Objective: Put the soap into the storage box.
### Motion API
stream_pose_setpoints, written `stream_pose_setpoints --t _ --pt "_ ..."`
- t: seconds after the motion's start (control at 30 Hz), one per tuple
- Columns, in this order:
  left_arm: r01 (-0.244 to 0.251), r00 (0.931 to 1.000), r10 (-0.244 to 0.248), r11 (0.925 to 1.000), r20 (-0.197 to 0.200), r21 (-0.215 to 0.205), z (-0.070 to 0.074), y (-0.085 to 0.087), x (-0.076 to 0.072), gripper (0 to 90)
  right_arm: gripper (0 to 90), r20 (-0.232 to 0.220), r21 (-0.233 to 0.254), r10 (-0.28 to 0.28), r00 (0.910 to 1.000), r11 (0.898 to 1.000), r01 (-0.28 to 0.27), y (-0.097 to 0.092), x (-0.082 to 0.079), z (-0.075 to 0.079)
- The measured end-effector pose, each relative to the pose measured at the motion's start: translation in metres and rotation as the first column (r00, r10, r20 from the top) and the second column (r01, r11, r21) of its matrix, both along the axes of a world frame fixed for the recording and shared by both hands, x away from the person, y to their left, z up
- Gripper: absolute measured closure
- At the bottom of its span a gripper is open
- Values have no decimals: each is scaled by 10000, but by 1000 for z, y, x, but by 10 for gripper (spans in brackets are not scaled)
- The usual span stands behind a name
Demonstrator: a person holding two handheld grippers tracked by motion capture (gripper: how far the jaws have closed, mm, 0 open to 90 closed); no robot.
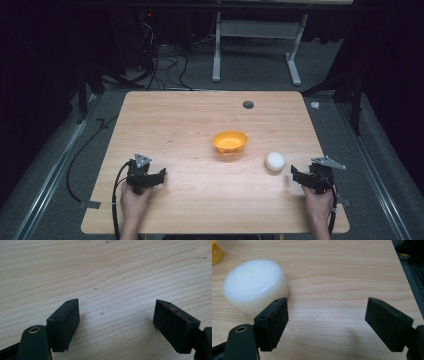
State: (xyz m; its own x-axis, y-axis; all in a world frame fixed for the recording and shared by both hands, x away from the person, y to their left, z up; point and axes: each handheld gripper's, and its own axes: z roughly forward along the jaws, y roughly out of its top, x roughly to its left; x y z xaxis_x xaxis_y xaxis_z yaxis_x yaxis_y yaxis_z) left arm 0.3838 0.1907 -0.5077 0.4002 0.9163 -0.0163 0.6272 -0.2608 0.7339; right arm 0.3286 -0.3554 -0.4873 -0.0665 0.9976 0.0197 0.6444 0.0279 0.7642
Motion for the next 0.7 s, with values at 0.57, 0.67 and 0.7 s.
stream_pose_setpoints --t 0.57,0.67,0.7 --pt "-22 10000 22 10000 -10 9 0 0 -1 217 171 399 40 1065 9935 9943 -1068 18 -18 7" --pt "-1 10000 1 10000 -22 37 0 0 -1 217 159 352 73 1306 9908 9914 -1309 26 -14 9" --pt "-14 10000 14 10000 -11 15 0 0 -1 217 156 348 48 1383 9898 9903 -1386 28 -12 10"
